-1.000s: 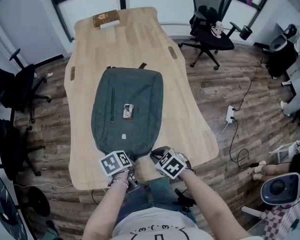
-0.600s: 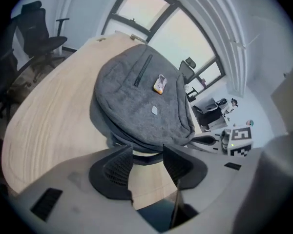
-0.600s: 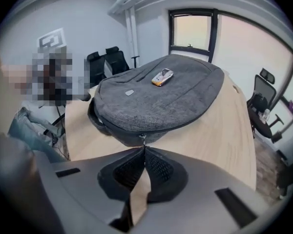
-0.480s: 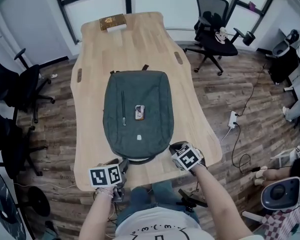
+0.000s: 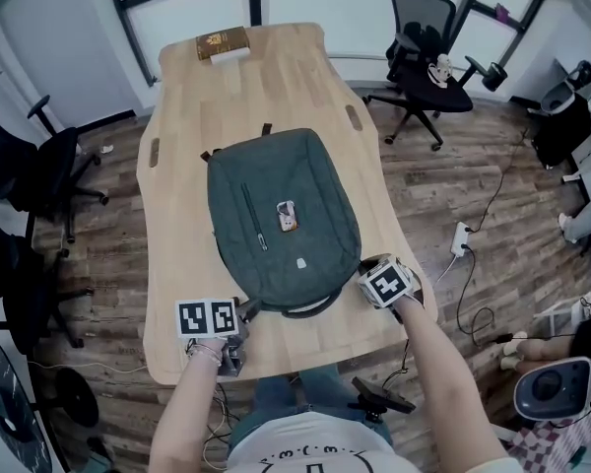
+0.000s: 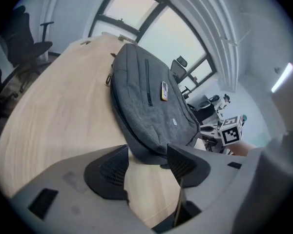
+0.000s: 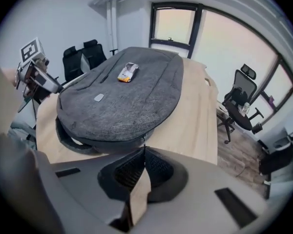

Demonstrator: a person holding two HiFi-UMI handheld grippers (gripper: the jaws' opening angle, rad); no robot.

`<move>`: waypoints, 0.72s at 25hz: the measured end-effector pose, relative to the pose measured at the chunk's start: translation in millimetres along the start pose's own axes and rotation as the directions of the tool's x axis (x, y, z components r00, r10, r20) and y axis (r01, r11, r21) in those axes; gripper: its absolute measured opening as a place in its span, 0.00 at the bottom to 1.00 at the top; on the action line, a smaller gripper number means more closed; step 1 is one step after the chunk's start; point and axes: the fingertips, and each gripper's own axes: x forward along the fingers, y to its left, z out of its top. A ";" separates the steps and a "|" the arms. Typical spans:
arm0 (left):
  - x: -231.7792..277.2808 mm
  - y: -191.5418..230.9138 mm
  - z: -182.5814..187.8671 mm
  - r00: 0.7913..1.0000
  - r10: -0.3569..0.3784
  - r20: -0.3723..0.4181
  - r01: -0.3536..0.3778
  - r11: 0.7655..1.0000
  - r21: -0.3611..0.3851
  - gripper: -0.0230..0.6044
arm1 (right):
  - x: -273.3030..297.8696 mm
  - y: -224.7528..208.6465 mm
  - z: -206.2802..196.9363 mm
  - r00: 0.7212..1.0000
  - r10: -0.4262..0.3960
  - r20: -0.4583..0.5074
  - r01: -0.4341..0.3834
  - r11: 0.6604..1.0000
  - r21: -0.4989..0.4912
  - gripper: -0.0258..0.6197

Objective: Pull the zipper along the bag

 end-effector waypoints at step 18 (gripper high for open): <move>56.7 -9.6 0.1 0.992 0.112 0.056 -0.060 0.819 -0.570 0.24 | -23.8 -2.8 2.3 0.993 0.070 0.097 -0.068 0.997 -0.025 0.13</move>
